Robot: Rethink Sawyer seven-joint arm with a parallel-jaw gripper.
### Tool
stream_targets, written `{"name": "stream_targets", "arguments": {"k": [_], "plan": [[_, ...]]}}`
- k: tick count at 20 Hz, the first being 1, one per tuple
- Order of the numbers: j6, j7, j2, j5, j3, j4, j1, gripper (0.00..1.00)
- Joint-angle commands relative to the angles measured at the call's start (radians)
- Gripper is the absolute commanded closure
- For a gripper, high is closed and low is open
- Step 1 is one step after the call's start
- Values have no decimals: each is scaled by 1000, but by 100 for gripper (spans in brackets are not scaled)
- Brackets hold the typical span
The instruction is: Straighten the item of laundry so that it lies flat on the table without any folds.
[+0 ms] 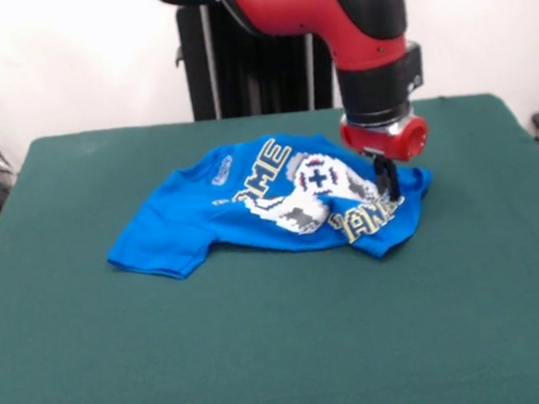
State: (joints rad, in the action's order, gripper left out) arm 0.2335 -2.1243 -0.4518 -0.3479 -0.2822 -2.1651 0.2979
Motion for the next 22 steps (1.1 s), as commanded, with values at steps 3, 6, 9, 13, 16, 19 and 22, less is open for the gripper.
{"name": "stream_targets", "arguments": {"k": [3,6,9,13,16,19,22], "plan": [[-175,-202,-25,7,-165,-89,14,100],[-199,-193,-52,4,-167,-102,20,100],[-206,-177,-71,12,-164,-103,31,100],[-176,-185,-95,28,-167,-105,39,100],[-181,-184,-124,30,-155,-102,34,100],[-226,-168,-150,20,-132,-100,24,100],[-276,-139,-115,32,-144,-103,55,100]]}}
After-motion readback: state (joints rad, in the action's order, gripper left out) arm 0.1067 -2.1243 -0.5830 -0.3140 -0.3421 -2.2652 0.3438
